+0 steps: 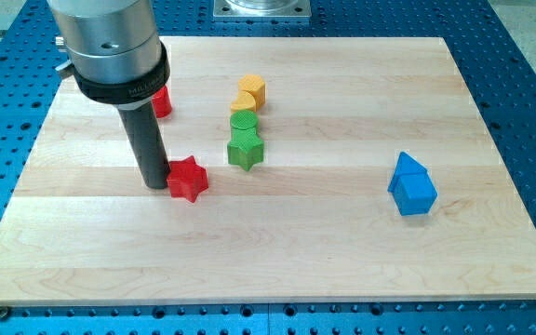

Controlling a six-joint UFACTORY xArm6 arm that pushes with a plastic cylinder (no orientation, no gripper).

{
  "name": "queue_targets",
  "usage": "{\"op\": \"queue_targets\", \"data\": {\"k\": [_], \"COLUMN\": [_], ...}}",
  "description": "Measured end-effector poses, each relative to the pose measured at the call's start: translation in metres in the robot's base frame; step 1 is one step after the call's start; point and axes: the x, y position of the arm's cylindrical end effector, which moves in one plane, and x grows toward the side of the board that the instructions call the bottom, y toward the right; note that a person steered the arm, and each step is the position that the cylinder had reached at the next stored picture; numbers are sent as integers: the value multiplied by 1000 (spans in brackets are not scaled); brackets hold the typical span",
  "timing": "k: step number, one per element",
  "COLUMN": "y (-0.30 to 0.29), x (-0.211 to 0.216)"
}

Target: Move the red star into the green star

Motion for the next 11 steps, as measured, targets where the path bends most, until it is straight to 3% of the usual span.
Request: {"op": "queue_targets", "data": {"k": [1, 2, 3, 4, 7, 8, 9, 10, 11], "y": [50, 13, 47, 50, 78, 86, 134, 127, 0], "x": [0, 48, 43, 22, 18, 66, 66, 82, 97]}}
